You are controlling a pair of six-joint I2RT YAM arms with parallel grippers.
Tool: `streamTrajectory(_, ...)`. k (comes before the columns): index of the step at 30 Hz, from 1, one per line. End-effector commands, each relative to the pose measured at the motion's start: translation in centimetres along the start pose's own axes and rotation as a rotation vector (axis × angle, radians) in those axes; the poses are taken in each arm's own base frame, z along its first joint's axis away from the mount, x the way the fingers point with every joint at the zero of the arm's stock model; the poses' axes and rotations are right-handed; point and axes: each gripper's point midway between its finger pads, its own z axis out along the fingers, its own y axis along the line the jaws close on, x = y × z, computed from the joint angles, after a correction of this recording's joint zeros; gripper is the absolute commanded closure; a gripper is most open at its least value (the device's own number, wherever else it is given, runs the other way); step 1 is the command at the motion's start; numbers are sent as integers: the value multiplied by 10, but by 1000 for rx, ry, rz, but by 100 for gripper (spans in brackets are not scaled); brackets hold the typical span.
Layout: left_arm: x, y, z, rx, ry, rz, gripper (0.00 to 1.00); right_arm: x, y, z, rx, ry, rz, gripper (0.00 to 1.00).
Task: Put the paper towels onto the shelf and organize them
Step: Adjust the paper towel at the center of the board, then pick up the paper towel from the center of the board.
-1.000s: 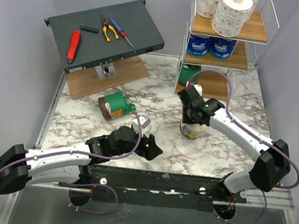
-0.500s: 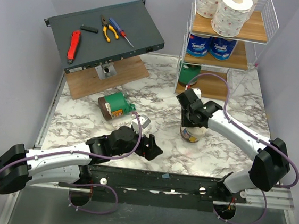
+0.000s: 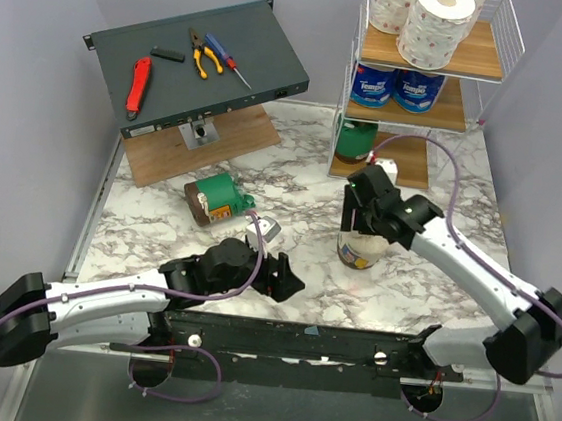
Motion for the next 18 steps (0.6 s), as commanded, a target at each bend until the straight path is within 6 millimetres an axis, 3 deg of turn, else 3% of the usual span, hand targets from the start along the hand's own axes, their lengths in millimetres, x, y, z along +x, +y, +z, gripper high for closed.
streamTrajectory(1,0,-3,-5,22,-11,-3,12,-38,-29,-30,5,-142,196,25)
streamTrajectory(4,0,-3,-6,23,-15,-6,12,-38,-59,-21,-23,-130,319,25)
streamTrajectory(7,0,-2,-8,23,-20,-6,12,-26,-75,-5,-83,-88,421,26)
streamTrajectory(18,0,2,-14,18,-36,10,11,2,-59,25,-179,-12,519,27)
